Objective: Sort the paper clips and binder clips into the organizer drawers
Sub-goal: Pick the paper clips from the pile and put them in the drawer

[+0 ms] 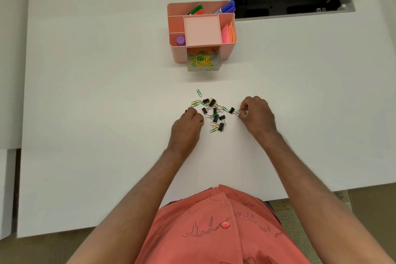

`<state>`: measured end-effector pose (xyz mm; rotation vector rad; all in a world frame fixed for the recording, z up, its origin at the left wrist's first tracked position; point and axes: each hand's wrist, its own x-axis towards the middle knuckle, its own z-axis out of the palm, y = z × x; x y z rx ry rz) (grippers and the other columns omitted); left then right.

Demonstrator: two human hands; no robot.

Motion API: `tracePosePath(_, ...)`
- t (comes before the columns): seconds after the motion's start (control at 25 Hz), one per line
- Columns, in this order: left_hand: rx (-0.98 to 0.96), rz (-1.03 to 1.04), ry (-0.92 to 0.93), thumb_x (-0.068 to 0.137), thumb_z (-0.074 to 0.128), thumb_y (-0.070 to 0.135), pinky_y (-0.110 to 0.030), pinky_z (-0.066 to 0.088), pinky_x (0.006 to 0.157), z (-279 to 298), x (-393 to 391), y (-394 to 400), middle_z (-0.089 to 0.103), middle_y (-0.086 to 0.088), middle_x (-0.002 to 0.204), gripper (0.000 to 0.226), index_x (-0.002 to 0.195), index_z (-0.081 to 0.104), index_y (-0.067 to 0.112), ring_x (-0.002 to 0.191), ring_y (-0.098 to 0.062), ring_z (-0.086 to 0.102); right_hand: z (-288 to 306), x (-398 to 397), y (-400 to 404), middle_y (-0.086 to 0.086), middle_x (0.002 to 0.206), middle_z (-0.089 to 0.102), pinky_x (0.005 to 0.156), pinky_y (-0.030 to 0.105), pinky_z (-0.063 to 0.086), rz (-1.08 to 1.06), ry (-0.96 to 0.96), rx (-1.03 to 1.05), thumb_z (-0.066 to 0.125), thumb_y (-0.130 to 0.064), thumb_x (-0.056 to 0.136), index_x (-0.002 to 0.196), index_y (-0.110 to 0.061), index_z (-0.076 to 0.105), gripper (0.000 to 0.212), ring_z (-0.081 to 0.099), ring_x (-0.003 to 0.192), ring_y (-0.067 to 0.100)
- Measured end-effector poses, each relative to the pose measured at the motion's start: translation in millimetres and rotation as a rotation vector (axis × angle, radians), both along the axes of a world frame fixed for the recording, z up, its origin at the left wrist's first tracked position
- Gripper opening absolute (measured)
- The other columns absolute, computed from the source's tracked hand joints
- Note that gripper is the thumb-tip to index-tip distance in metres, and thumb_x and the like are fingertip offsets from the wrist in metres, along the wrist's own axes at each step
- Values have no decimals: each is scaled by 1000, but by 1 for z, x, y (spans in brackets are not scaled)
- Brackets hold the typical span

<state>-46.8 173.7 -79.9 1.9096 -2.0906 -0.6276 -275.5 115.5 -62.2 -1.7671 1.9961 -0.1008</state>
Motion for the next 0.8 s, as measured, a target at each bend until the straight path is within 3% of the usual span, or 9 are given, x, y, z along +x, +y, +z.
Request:
tracePosePath(0.12,-9,8,48,97,56,8,-40,48,62,-2,1,5,59,-2,98,8,94,62,14,77,-27,57,2,-1,4,-5,96,62,68,36,49,-5,-25,34,54,-9,84,97,-24,56,20,55,98,22)
tracePosePath(0.28,135,299,401,99,48,14,-40,49,68,5,5,-1,61,7,85,16,92,49,28,78,-20,57,2,-2,15,-6,104,56,71,38,53,20,-135,11,58,-14,90,113,-29,57,27,56,99,19)
tracePosePath(0.4,102,402,536,98,53,11,-36,52,70,13,12,-20,66,7,88,16,101,57,26,82,-16,62,-1,0,20,-4,106,57,72,40,55,10,-140,-42,61,-20,96,113,-27,63,18,58,97,19)
tracePosePath(0.52,73,345,431,97,58,8,-28,49,76,20,14,-47,70,2,102,20,112,65,19,90,-15,64,0,0,14,-2,103,58,76,44,56,-22,-155,-14,62,-19,96,101,-20,66,7,61,95,20)
tracePosePath(0.64,130,213,219,95,60,12,-32,50,78,18,12,-66,68,-2,107,15,106,69,16,92,-20,64,5,0,6,1,105,56,75,41,55,-8,-129,39,65,-17,90,91,-17,65,1,59,96,22)
tracePosePath(0.8,201,143,166,93,67,13,-40,53,82,13,10,-67,58,-7,113,19,112,65,12,97,-26,61,9,0,4,4,103,60,77,44,54,52,-24,51,60,-12,90,98,-15,64,10,58,98,26)
